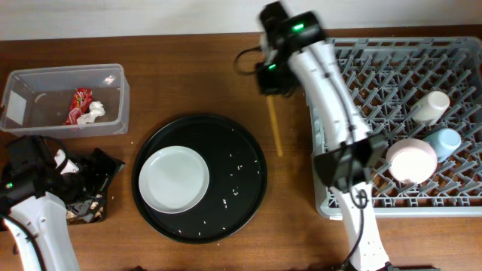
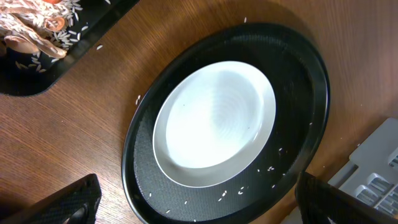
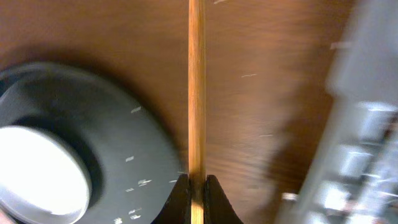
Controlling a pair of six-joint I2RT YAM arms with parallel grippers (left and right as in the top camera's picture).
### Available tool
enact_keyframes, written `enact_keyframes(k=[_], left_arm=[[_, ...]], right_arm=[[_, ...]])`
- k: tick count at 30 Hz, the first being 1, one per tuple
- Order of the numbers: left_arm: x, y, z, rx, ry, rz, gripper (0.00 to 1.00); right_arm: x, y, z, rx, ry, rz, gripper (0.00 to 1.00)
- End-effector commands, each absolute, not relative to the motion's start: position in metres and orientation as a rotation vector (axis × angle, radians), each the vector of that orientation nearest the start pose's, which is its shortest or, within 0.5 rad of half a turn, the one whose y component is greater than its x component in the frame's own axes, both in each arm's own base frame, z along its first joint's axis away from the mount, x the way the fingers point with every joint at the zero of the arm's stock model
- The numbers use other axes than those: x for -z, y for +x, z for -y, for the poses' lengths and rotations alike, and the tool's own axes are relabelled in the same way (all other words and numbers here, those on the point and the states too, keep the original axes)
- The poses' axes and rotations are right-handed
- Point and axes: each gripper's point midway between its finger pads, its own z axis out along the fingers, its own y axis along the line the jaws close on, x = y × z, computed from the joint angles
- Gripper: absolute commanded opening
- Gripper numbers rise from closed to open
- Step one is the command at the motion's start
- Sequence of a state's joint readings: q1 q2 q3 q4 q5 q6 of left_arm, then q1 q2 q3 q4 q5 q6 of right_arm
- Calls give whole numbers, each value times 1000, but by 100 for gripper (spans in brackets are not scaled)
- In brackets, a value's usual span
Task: Sort waste into correct bins and load items into the dishwasher rack
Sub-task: 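Grasp the wooden chopstick and carry it into the rack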
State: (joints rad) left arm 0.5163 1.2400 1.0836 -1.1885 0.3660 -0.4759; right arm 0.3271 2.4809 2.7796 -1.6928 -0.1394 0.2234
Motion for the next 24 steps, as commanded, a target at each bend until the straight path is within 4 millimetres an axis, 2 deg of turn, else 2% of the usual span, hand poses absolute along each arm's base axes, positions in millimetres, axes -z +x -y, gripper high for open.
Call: enact_keyframes(k=[1,3,4,5,8,11,14,17,21,24], left_arm=[[-156,238,-63,530,-1316,-2546,99],[-156,238,-63,530,-1316,-2546,99],[-156,238,-63,530,-1316,-2546,99],[-156,238,-63,530,-1316,-2546,99],[-156,238,-63,530,-1316,-2546,99],[-156,238,-63,530,-1316,-2546,99],[-156,238,-63,530,-1316,-2546,99],[-156,238,-63,530,-1316,-2546,99],[-156,238,-63,530,-1316,-2546,99],[-156,238,-63,530,-1316,-2545,99]], right_arm=[[-185,476,-97,-138,-60,-2925,4],[-185,482,-58,-105,38,-2923,4],[-185,483,-47,-97,69,-2921,4],[-185,485,-24,-81,91,-2919,4],[-178,485,-4,-64,53,-2936,4],[-165,491,-4,-60,18,-2942,4],[-142,502,-7,-62,9,-2943,5],[-125,501,-11,-94,7,-2971,5],[-123,501,-15,-126,3,-2976,5],[-124,500,-28,-166,-25,-2976,5]])
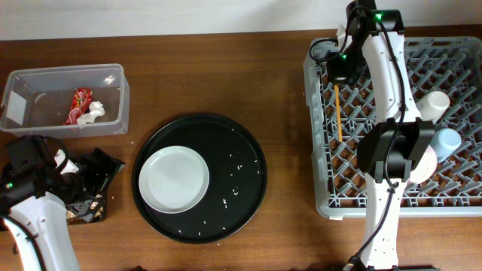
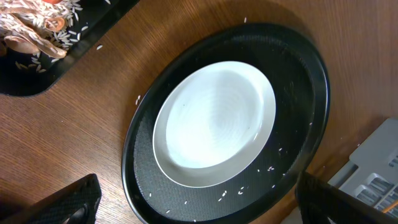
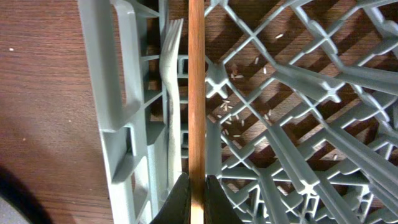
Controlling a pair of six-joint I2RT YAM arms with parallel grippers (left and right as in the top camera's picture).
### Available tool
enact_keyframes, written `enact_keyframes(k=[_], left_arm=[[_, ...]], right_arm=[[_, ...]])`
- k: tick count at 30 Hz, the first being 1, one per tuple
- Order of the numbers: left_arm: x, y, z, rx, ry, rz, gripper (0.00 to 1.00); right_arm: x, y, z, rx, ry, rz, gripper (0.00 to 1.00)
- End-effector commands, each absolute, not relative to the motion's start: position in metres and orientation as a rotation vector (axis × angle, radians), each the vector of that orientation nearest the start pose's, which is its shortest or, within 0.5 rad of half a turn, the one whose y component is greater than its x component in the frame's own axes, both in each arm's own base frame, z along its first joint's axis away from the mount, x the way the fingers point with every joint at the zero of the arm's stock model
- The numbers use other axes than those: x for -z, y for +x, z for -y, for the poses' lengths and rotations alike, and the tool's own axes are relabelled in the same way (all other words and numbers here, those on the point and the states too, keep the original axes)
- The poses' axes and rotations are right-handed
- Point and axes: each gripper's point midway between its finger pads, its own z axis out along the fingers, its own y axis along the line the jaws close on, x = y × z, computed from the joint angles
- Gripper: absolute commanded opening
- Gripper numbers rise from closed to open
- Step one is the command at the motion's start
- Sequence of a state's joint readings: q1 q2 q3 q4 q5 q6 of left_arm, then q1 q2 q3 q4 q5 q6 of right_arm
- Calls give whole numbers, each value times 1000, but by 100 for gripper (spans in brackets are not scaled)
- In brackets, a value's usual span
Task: Sort waste into correct bins and load items into the dishwasher rack
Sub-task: 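Grasp the wooden chopstick and carry it into the rack, then move right gripper to the white plate rim on the tray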
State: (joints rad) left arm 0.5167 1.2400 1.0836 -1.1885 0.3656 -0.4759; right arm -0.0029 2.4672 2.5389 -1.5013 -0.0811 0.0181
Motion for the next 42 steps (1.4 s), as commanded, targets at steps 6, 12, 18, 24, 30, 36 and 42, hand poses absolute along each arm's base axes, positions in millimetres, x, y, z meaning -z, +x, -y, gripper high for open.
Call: enact_keyframes(k=[6,12,18,24,30,36,42], left_arm=[[-156,238,-63,530,-1316,-2546,99],[-156,238,-63,530,-1316,-2546,99],[-156,238,-63,530,-1316,-2546,99],[-156,238,-63,530,-1316,-2546,99],[-156,238,-63,530,-1316,-2546,99],[-156,238,-63,530,-1316,-2546,99],[-156,238,-63,530,-1316,-2546,99]], right_arm=[[-124,503,-40,-151,-64,-2961,27],[-136,485,-62,-326,-41,-3007,61],[-189,450,-159,-540,-308,-2946,59],[-165,378,-277,-495,-762,-2996,76],[-92,317,-361,-352,-941,-3031,94],[-36,311,-365,-208,-820,-3061,55],[-3,303,-356,-173,-755,-3112,44]])
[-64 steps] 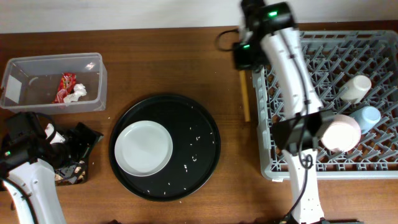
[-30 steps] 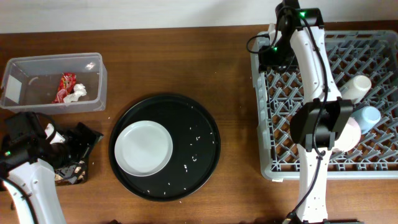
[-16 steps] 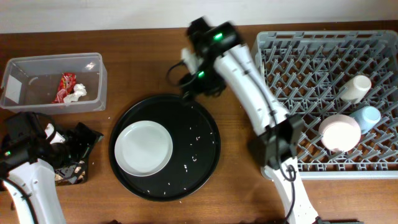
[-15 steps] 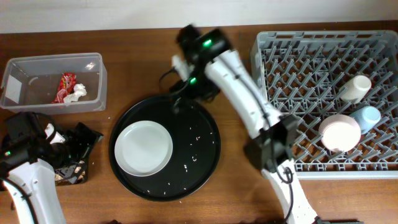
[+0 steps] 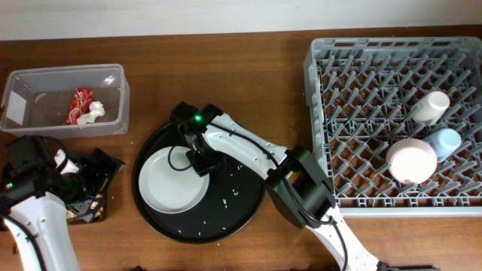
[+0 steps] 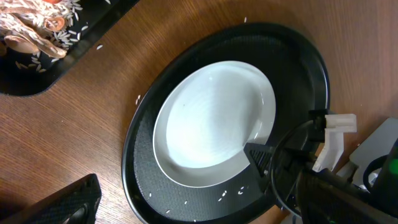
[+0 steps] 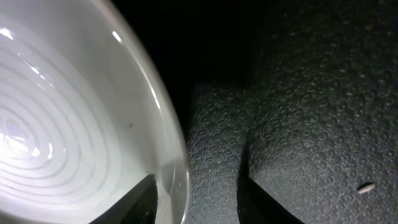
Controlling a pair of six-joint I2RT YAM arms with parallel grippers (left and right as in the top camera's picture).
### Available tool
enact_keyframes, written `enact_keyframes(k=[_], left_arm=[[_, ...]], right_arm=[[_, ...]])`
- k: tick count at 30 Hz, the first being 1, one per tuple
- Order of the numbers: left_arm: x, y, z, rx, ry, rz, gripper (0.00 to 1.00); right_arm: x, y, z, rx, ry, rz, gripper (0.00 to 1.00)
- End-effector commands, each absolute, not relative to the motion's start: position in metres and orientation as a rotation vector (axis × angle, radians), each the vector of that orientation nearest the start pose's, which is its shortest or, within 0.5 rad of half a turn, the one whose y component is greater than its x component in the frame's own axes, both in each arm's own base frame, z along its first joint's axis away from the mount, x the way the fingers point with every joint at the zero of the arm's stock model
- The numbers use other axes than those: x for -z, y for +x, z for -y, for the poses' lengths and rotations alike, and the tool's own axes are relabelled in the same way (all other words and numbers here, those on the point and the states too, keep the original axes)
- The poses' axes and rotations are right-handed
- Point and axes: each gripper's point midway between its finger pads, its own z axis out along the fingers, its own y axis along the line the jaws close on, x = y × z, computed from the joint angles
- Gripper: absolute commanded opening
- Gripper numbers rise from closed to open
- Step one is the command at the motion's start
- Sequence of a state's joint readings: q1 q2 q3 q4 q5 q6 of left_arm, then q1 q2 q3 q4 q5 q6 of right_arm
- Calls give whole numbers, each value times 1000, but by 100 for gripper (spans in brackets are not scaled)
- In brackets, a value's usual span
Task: Sort waste into correct bins and load items into the dishwasher rack
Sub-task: 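Move right gripper to the white plate rim on the tray, then grasp the white plate rim and carry it to the rack's back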
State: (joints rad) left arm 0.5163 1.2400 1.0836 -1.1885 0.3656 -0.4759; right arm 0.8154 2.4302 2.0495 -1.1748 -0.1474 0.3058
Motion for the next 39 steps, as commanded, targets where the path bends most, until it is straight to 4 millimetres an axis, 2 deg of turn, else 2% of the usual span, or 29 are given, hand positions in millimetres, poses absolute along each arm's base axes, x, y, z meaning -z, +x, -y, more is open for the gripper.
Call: enact_keyframes(k=[1,4,6,7,10,13,17,19,20,23,24,25,27,28,29,30,31,33,35,37,39], left_arm=[[-156,238,-63,530,-1316,-2546,99],[-156,238,-63,530,-1316,-2546,99],[-156,238,-63,530,-1316,-2546,99],[-156,238,-63,530,-1316,-2546,99],[-156,238,-63,530,-1316,-2546,99],[-156,238,-63,530,-1316,-2545,99],[-156,238,-63,530,-1316,-2546,99],[-156,238,-63,530,-1316,-2546,99],[-156,238,-63,530,-1316,-2546,99],[-156,238,-63,530,-1316,-2546,99],[-156,238,-63,530,-1316,-2546,99],[-156,238,-63,530,-1316,-2546,99],[-156,238,-63,530,-1316,-2546,99],[-156,238,-63,530,-1316,-2546,99],[-156,238,-63,530,-1316,-2546,99],[-156,238,-63,530,-1316,-2546,99],[-156,238,-63,530,-1316,-2546,99],[-156,238,-63,530,-1316,-2546,99],[-156,238,-63,530,-1316,-2546,99],[-156,238,-63,530,-1316,-2546,99],[-156,238,-63,530,-1316,-2546,99]], right_arm=[[-3,303,-356,-171,-736,-3118,41],[-3,303,-356,-174,-734,-3116,30],[-4,303,-357,-173,-687,-3127,29],[-5,304,-357,-173,-669,-3131,25],[-10,306,-358,-181,-661,-3124,4],[-23,309,-358,-182,-657,-3114,4],[-70,334,-340,-134,-579,-3069,4],[-114,358,-320,-167,-524,-3032,4],[-130,367,-308,-150,-508,-3009,4],[-193,406,-235,46,-313,-2894,4],[-211,419,-221,27,-357,-2834,4],[-226,430,-200,49,-293,-2792,4],[-258,452,-127,165,-80,-2708,4],[-265,458,-99,218,-1,-2689,4],[-271,464,-54,329,115,-2660,4],[-273,466,-23,387,197,-2648,4],[-273,468,21,428,336,-2634,4],[-275,471,68,450,472,-2596,4],[-283,474,130,480,629,-2507,4],[-288,470,168,525,704,-2455,4],[-289,469,189,546,756,-2418,4]])
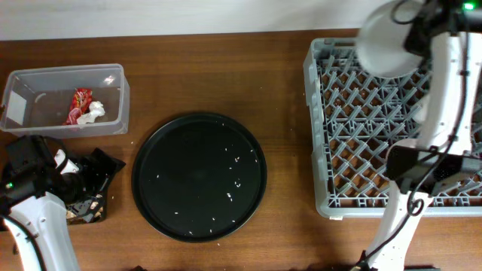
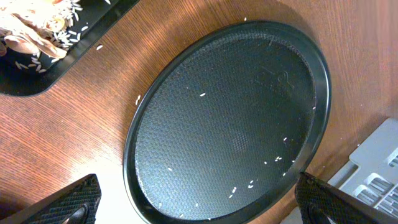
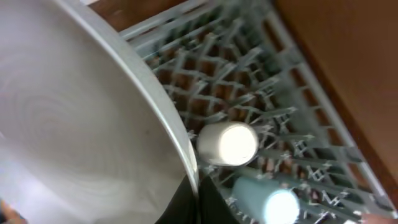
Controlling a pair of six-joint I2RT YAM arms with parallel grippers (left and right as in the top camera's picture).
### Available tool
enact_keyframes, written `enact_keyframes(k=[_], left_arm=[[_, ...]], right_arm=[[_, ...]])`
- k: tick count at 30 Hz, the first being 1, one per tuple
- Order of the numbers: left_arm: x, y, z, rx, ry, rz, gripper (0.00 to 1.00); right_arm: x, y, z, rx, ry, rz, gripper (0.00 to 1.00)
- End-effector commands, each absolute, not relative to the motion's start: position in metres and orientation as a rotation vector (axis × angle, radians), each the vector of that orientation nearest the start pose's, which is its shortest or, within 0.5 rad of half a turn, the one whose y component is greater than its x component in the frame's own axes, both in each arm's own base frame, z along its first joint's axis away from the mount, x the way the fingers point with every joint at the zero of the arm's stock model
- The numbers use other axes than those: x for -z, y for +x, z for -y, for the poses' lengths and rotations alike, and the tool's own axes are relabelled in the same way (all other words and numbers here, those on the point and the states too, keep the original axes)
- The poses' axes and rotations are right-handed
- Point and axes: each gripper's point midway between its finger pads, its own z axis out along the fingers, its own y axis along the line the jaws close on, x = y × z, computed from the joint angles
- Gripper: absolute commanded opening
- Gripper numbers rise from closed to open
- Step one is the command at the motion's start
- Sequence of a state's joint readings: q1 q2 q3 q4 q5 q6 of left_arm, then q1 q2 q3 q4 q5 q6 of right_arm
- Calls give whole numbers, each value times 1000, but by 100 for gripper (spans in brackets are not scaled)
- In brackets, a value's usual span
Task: Sort waste into correct bins and load items into the dishwasher rack
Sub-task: 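Grasp the white plate rim and carry it to the rack's back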
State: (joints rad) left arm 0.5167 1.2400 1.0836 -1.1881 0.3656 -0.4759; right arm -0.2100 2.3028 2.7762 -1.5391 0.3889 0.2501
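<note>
My right gripper (image 3: 198,198) is shut on the rim of the white plate (image 1: 386,47), which it holds tilted above the far left part of the grey dishwasher rack (image 1: 324,113). In the right wrist view the plate (image 3: 81,124) fills the left side, with a white cup (image 3: 227,142) and a blue cup (image 3: 268,204) lying in the rack (image 3: 249,56) below. The round black tray (image 1: 199,177) bears only scattered rice grains. My left gripper (image 2: 199,208) hangs open over the near edge of that tray (image 2: 230,118), holding nothing.
A clear bin (image 1: 64,98) with a red wrapper and crumpled paper stands at the far left. A black tray of rice and food scraps (image 2: 37,37) lies by the left arm (image 1: 34,188). The right arm (image 1: 444,105) stretches over the rack's right side.
The white plate has left the black tray and is now gripped by my right gripper, high over the rack. The tray holds only rice grains. The left arm has not moved.
My right gripper held a wooden chopstick over the table between tray and rack, then over the rack's left edge beside a fork. Later it stood open around the plate's rim on the tray, without the chopstick. Now it holds the plate above the rack.
</note>
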Motion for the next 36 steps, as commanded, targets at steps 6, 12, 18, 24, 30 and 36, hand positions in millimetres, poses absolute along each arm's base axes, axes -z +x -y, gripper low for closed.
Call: enact_keyframes(k=[6,12,18,24,30,36], left_arm=[[-156,238,-63,530,-1316,-2546,99],[-156,238,-63,530,-1316,-2546,99],[-156,238,-63,530,-1316,-2546,99],[-156,238,-63,530,-1316,-2546,99],[-156,238,-63,530,-1316,-2546,99],[-156,238,-63,530,-1316,-2546,99]], right_arm=[[-251,484,190,635,619,-2520,4],[-225,487,179,741,552,-2579,4],[-231,491,165,844,496,-2555,4],[-222,488,158,995,474,-2542,4],[-214,490,142,1079,413,-2536,6],[-221,490,136,1142,405,-2500,7]])
